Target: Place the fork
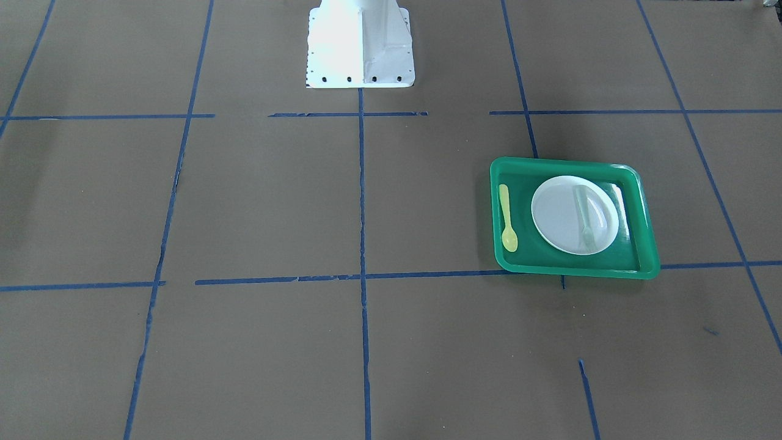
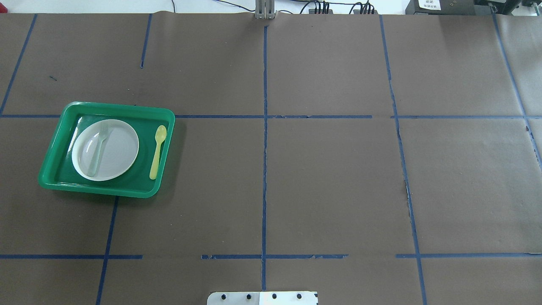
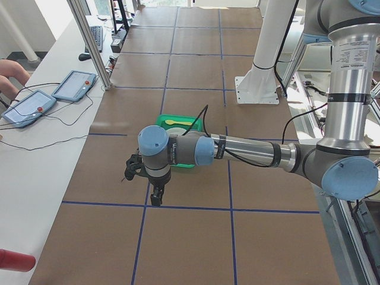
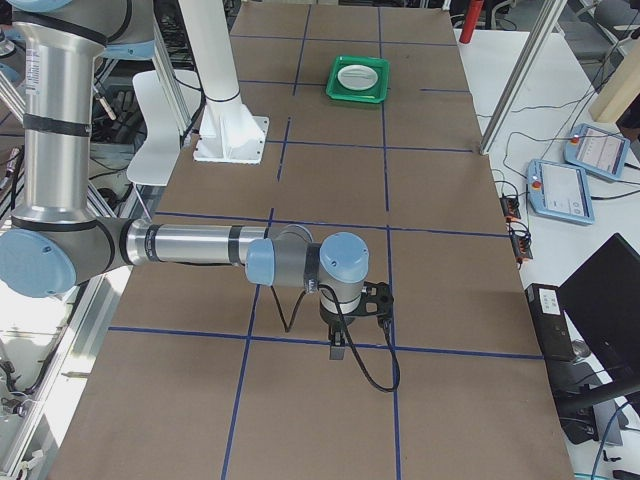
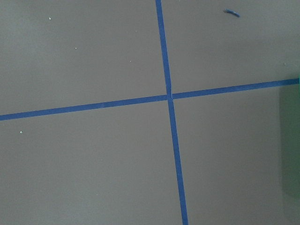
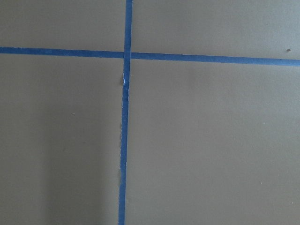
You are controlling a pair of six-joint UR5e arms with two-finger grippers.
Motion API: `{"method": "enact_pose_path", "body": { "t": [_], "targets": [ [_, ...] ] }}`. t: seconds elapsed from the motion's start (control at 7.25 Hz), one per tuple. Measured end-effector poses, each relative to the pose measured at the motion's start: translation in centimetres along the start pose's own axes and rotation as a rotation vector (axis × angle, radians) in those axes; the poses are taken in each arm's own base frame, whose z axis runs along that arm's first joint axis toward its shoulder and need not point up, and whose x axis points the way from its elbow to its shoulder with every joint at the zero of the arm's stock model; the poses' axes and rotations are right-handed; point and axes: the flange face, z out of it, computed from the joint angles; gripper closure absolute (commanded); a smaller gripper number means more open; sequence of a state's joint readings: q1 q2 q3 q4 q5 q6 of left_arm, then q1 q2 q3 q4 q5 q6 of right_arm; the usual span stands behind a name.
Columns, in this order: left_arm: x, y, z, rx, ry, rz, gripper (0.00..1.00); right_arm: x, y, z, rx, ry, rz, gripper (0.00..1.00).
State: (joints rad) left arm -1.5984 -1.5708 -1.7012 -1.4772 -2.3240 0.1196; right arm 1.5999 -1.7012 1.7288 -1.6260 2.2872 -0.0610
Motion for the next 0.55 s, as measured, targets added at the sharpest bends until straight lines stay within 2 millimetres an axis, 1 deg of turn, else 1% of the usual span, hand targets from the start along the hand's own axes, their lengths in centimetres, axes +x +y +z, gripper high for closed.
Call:
{"method": "enact_pose_path", "body": {
  "t": [0.55],
  "targets": [
    [-0.28, 0.31, 0.36, -0.008, 0.001, -0.015, 0.0, 0.0, 0.0, 0.0, 0.0, 0.0, 0.0, 0.0]
  ]
}}
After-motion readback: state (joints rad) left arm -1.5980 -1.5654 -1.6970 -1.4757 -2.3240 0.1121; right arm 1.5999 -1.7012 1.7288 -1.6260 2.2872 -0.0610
